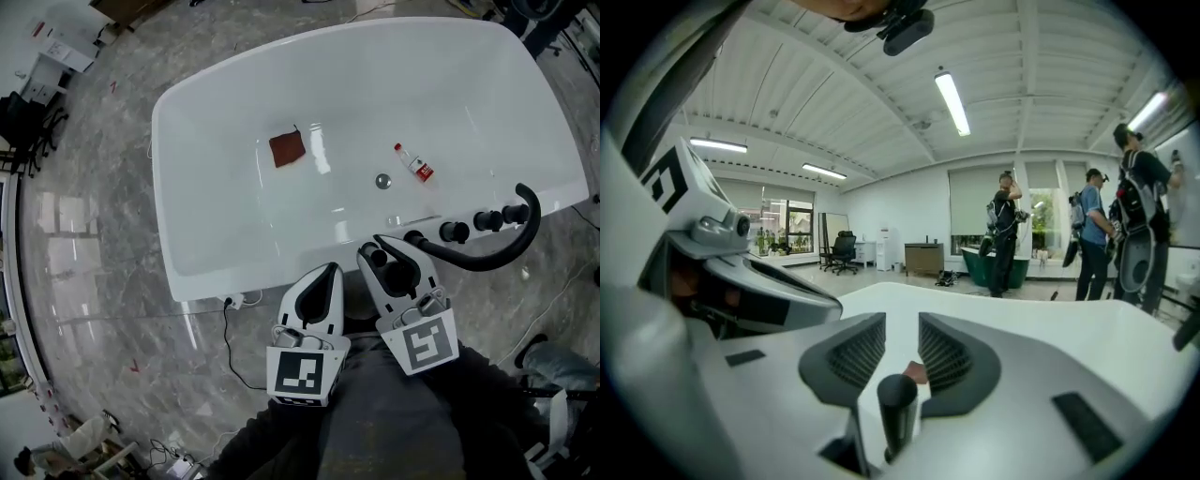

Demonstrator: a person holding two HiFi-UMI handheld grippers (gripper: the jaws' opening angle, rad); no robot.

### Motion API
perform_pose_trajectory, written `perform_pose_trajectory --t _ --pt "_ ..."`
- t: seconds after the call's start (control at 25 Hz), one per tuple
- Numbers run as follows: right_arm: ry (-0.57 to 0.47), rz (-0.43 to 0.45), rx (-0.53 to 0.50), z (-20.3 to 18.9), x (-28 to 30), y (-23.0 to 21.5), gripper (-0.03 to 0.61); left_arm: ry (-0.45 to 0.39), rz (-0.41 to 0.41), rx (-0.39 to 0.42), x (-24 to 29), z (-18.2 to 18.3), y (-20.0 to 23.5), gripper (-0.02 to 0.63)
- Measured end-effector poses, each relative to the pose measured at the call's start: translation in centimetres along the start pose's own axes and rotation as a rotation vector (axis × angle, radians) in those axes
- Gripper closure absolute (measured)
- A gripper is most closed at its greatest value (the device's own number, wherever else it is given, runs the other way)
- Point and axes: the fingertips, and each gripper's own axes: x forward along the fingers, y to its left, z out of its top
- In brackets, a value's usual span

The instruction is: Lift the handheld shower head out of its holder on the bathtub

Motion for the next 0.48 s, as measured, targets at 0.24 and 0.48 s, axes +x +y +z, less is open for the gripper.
perform_pose_trajectory --t 0.24,0.48 --pt "-0.038 -0.016 -0.006 -1.8 1.3 -0.5 0.474 0.023 0.024 -0.02 0.6 -2.8 1.1 0.611" --pt "-0.045 0.02 -0.015 -2.0 1.9 0.0 0.439 0.038 0.027 -0.015 1.0 -3.4 1.7 0.611"
